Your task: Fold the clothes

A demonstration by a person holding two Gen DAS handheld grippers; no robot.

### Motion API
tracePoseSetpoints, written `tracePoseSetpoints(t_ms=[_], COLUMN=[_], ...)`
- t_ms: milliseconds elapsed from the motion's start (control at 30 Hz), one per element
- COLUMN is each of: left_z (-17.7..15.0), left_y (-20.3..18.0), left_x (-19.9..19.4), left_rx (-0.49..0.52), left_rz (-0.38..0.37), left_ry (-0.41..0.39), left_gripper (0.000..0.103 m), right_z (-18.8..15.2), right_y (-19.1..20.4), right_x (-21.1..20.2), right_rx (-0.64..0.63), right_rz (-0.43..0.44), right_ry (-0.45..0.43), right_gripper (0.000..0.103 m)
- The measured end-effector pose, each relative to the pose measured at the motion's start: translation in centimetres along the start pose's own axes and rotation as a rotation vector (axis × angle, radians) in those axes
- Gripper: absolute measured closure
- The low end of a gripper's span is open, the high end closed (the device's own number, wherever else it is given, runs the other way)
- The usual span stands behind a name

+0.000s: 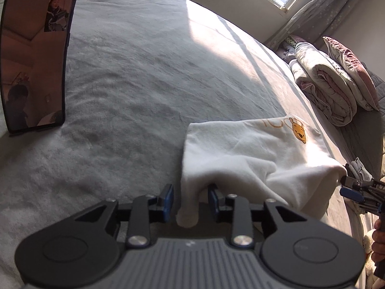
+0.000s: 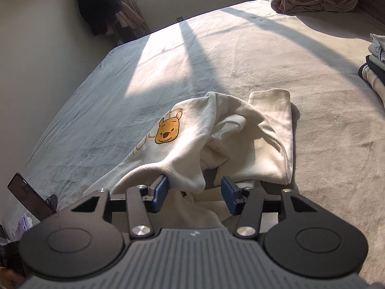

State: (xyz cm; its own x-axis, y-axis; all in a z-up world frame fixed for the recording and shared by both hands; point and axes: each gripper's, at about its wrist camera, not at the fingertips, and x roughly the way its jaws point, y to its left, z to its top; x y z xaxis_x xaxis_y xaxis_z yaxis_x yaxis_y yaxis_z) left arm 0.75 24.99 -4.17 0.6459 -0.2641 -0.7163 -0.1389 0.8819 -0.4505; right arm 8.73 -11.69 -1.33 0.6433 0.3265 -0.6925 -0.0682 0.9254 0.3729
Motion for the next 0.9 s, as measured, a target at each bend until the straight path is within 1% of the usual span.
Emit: tracePoseSetpoints(t_ms=[133, 233, 300, 333, 367, 400, 433, 467, 500, 533, 600, 633, 700, 867, 900], left_z=[-0.3, -0.6, -0.7, -0.8, -0.8, -0.8, -0.8, -0.8, -0.8, -0.7, -0.7, -0.7, -0.7, -0.6, -0.6], left_y=[-0.7, -1.0, -1.1, -1.1, -1.1, -1.0, -1.0, -1.1, -1.1, -1.1, -1.2, -1.2, -1.3, -1.5, -1.5], left_x=[0.3, 0.5, 0.6, 0.7, 0.7, 0.8, 0.9, 0.9, 1.0, 1.0, 1.1, 1.1, 1.2, 1.4, 1.4], left_rx=[0.007, 0.011, 0.018, 0.019, 0.019, 0.018, 0.019, 0.02, 0.021, 0.023, 0.026, 0.027, 0.03, 0.038, 0.039], left_rz=[0.014, 0.022, 0.031, 0.034, 0.035, 0.037, 0.039, 0.04, 0.041, 0.042, 0.043, 0.044, 0.046, 0.05, 0.051], left_ry=[0.011, 0.021, 0.022, 0.022, 0.023, 0.022, 0.022, 0.022, 0.022, 0.022, 0.023, 0.023, 0.023, 0.024, 0.024], left_gripper=[0.072, 0.071, 0.071, 0.071, 0.072, 0.072, 0.072, 0.072, 0.072, 0.072, 0.072, 0.072, 0.072, 0.072, 0.072], right_z=[-2.0, -3.8, -4.5, -4.9, -5.2, -5.5, -5.7, -5.8, -5.8, -5.7, -5.4, -5.1, -4.4, -0.7, 0.0], right_y=[-1.4, -2.4, -2.7, -2.8, -2.9, -3.0, -3.0, -3.0, -3.0, -3.0, -3.1, -3.2, -3.7, -6.2, -6.6], right_x=[0.6, 1.7, 2.0, 2.1, 2.2, 2.1, 2.1, 2.0, 1.8, 1.7, 1.4, 1.3, 1.1, 0.6, 0.5], right_rx=[-0.027, -0.08, -0.12, -0.141, -0.161, -0.175, -0.191, -0.209, -0.226, -0.239, -0.261, -0.273, -0.295, -0.302, -0.299], right_rz=[-0.104, -0.209, -0.254, -0.273, -0.284, -0.27, -0.258, -0.253, -0.249, -0.246, -0.256, -0.276, -0.33, -0.47, -0.488], right_ry=[0.044, 0.091, 0.092, 0.09, 0.086, 0.082, 0.083, 0.087, 0.09, 0.09, 0.087, 0.08, 0.06, -0.011, -0.026], right_gripper=[0.05, 0.05, 0.05, 0.052, 0.062, 0.067, 0.077, 0.09, 0.096, 0.099, 0.1, 0.1, 0.1, 0.1, 0.1])
